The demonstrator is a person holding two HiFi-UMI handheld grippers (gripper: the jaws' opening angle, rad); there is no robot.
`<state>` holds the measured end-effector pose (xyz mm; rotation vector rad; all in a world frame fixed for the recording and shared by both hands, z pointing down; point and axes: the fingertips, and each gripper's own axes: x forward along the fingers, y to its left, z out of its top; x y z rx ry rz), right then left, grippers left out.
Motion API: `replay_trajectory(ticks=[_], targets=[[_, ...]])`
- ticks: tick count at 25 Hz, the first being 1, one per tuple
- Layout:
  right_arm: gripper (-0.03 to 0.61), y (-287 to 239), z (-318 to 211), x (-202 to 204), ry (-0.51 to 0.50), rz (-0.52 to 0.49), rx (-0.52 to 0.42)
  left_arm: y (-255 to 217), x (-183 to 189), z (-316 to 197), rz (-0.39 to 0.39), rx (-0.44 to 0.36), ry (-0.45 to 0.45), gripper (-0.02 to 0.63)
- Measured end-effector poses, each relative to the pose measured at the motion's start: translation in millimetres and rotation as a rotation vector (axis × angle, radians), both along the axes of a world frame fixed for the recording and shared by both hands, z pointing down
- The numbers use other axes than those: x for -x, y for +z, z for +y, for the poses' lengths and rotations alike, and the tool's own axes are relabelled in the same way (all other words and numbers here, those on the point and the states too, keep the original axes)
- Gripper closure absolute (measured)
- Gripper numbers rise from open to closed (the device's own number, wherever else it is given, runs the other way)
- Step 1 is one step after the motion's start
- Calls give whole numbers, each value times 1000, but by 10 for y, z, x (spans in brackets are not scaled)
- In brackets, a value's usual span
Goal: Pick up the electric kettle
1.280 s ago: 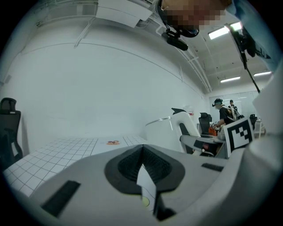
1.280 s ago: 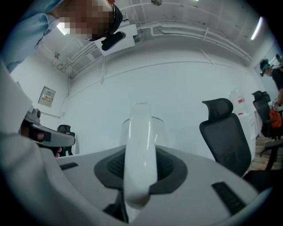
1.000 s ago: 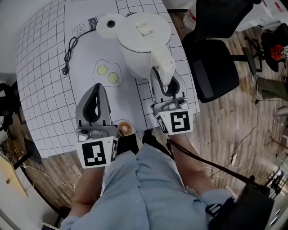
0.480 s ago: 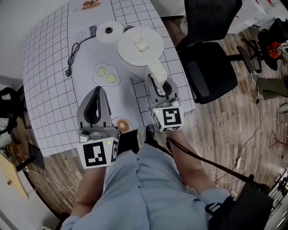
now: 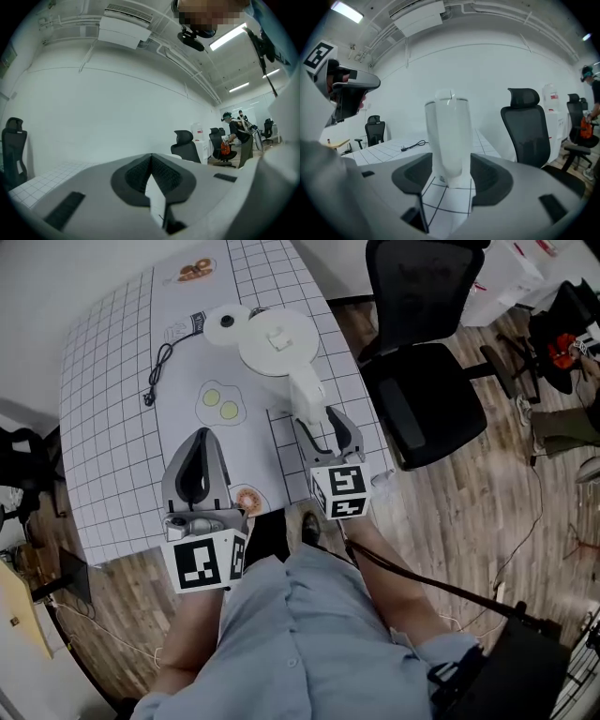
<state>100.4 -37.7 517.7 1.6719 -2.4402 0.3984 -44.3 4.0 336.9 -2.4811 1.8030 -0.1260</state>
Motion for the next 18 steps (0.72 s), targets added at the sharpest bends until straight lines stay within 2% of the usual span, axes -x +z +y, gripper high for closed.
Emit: replay_trajectory(ticks=[3,7,8,12,14,18], targets=[[334,-140,228,-24,-10,-4,-19,-53,-53,113,10,-17,-10,614],[351,-624,391,-33,-37,-13,-130,-112,-88,199,10,-43,-32,614],[364,-758,360,-31,-41,-8,-162,-123,-73,162,8,-50,-39,614],[517,-1257,194,0,-54,9,-289,-155,24,-79,1,-78,-53,614],[549,-1449,249,19,-67,16,-330,-194,41,-70,-6,-94,-50,614],[566,-1758,364,-1,-79,28,-374,-319,-1,19,-27,-111,-45,614]])
